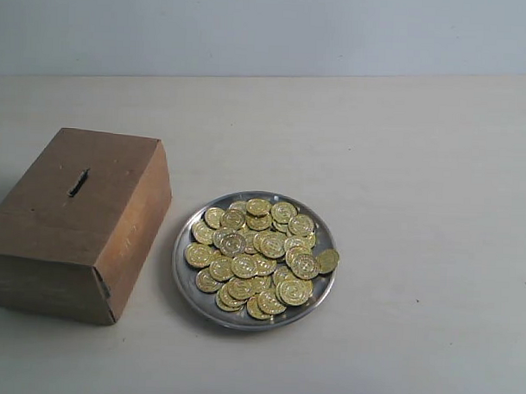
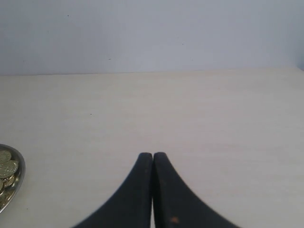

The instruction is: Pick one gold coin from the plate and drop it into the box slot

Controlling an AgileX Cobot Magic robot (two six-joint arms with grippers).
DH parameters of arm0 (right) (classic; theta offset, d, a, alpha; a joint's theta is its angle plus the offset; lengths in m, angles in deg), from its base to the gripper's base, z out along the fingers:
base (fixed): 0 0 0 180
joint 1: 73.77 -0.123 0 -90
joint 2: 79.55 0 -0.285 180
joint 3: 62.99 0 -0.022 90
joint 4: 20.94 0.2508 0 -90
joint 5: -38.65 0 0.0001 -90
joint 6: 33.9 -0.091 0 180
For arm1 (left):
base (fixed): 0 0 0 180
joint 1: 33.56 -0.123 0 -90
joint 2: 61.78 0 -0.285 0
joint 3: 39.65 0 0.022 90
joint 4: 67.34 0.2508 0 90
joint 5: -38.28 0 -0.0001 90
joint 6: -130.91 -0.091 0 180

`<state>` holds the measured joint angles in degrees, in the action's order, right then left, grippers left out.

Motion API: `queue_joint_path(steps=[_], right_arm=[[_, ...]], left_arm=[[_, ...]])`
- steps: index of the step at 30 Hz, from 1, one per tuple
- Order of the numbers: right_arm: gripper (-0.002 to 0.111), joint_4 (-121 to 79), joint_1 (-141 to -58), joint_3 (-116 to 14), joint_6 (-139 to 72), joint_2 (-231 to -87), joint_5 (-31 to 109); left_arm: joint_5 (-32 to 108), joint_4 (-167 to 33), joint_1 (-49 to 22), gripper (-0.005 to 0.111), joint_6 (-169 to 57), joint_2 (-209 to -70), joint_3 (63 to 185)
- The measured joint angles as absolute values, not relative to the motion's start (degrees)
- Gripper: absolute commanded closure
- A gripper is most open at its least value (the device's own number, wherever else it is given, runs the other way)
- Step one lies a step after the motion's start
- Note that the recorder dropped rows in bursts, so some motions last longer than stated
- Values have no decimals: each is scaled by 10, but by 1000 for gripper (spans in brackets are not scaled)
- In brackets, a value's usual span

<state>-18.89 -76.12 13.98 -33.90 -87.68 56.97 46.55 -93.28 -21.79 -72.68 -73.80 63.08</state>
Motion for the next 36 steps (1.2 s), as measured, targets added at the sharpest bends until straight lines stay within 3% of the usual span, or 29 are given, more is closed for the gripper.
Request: queue_joint_path(steps=[11, 25, 36], right_arm=[[108, -189, -761, 140, -339, -877, 570], [108, -189, -761, 140, -339, -877, 570], [108, -189, -761, 140, -339, -877, 570]], left_arm=[[547, -918, -283, 107, -727, -699, 631], [574, -918, -290, 107, -708, -699, 631], [580, -708, -290, 107, -455, -699, 631]])
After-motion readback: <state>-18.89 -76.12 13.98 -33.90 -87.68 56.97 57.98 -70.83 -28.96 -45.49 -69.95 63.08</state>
